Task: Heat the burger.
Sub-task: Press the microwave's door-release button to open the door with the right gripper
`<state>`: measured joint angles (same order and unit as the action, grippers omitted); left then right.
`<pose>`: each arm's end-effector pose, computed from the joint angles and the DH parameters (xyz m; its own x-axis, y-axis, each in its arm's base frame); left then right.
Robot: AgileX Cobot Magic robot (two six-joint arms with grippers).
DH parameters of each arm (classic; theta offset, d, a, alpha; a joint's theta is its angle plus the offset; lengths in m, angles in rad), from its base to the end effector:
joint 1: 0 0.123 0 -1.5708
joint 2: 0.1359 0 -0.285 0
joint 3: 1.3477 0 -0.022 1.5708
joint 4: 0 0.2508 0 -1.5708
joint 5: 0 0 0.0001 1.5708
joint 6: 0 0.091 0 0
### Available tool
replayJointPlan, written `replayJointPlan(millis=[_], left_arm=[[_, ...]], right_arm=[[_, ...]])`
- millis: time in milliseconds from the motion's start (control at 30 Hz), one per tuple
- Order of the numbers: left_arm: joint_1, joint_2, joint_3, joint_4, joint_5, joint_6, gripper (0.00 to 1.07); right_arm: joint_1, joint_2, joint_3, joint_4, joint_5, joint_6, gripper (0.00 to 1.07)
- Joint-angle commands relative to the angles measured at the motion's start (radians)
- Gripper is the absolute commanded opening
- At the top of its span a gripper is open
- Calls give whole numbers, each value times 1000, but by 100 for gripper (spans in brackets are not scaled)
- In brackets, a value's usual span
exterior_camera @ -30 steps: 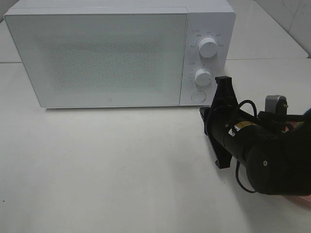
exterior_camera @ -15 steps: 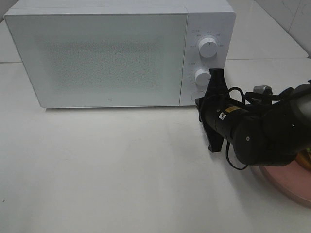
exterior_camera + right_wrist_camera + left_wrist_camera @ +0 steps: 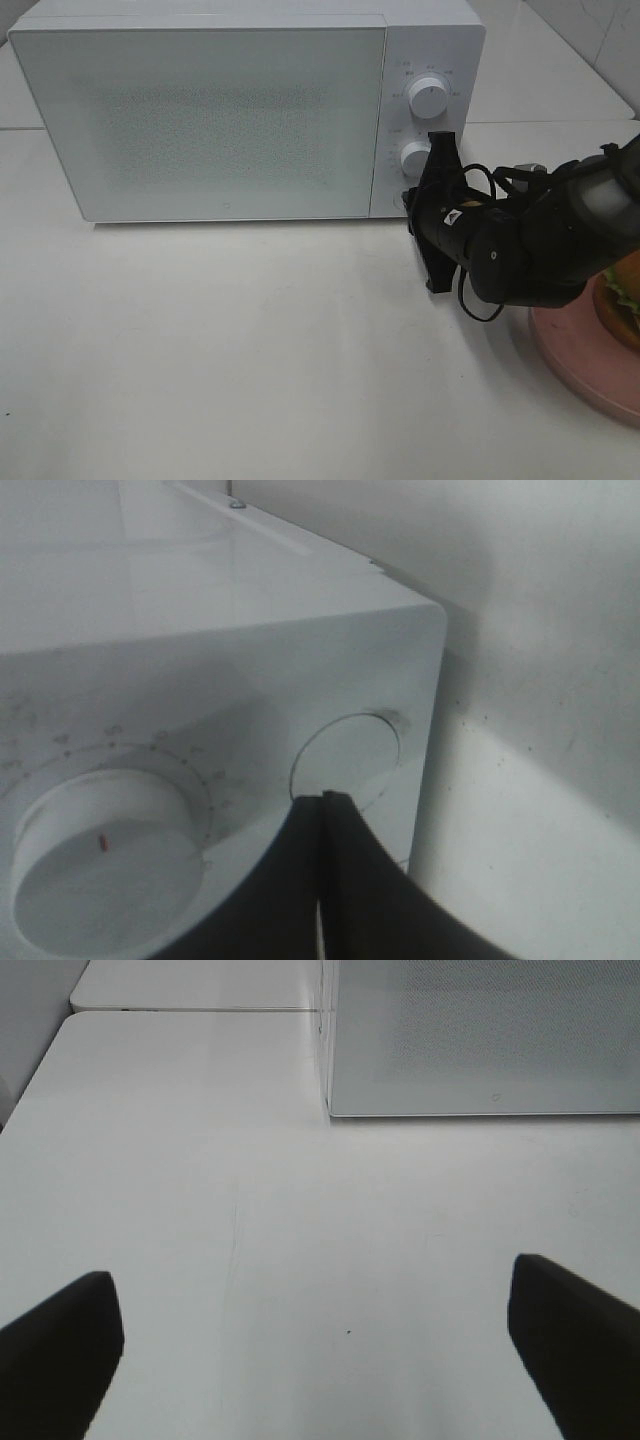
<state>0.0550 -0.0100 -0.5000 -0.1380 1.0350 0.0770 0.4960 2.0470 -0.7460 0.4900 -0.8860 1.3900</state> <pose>-0.0052 -0.0111 0.2800 -0.4192 -0.0169 -0.9078 0.0552 0.9975 -0.0441 0.3239 0.1376 0.0967 -0.0969 0.9953 -0.0038 0.3518 0.0378 0.9353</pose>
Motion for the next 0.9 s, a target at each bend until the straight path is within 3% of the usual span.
replayJointPlan(millis=[33, 900], left_arm=[[2, -20, 3, -1, -6, 1, 98], [2, -18, 3, -1, -6, 1, 98]], right_arm=[[-7, 22, -32, -20, 19, 4, 0], [-31, 39, -108, 36, -6, -37, 0]])
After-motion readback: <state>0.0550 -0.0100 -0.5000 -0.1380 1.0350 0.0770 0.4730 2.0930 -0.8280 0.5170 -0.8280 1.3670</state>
